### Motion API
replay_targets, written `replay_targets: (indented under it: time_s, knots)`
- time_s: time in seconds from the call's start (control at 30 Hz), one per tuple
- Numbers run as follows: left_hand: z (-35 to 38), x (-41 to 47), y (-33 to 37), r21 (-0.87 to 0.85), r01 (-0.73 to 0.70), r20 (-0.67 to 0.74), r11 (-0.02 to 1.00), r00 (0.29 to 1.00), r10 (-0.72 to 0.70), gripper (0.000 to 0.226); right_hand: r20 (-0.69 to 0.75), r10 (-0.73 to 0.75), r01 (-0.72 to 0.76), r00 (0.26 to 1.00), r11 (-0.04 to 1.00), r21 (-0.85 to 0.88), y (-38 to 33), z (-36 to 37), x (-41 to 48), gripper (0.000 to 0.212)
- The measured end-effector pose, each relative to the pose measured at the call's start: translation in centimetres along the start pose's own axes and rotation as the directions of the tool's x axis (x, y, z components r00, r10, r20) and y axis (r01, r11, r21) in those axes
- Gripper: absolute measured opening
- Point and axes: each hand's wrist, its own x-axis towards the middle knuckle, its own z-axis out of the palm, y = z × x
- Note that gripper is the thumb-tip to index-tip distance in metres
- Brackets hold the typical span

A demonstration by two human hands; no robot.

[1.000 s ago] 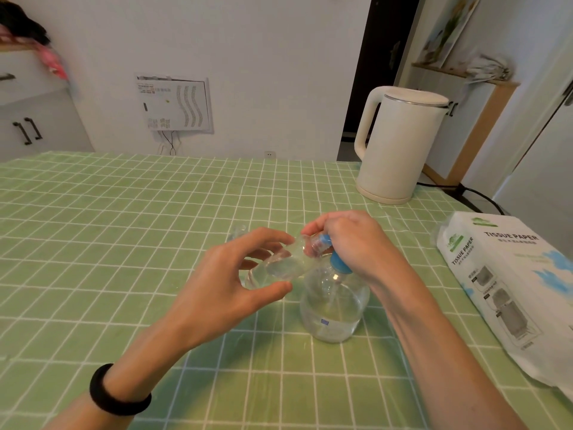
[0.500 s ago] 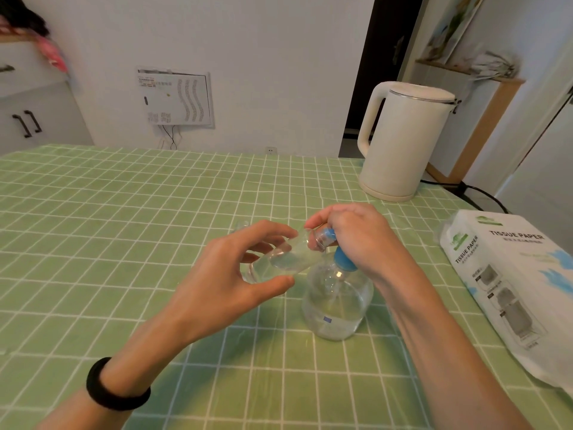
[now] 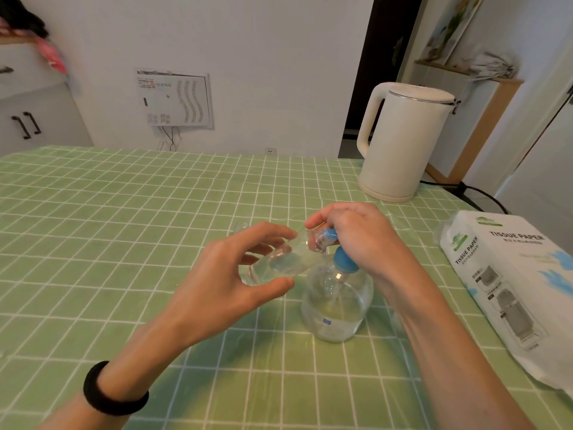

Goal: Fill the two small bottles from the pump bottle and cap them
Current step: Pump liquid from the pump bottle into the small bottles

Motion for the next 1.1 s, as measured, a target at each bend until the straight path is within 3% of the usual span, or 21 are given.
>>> replay_targets:
  time_s: [0.23,0.5,0.83,1.1]
  knots:
    - [0.09,-0.17,0.22,0.023,0.024,0.0,0.999,1.0,-0.024,0.05,0.073,0.046,-0.051,0.996,0.997,0.057,0.13,0.28,-0.56,0.039]
    - [-0.03,-0.08,0.37,0.011,0.014,0.0,1.0,1.0,-0.014,0.051,0.001,0.017,-0.017,1.0,1.0,-0.014,-0.22,-0.15,-0.08,0.039]
    - [0.11,-0.19,0.22,0.033,0.031,0.002,0.999,1.0,-0.031,0.051,0.038,0.043,-0.046,0.998,0.997,0.059,0.07,0.51,-0.56,0.04]
    - [0.22,-0.15,0.4,0.0,0.025,-0.004,1.0,1.0,-0.025,0.05,-0.004,0.004,-0.004,1.0,1.0,-0.017,-0.29,-0.02,-0.09,0.039]
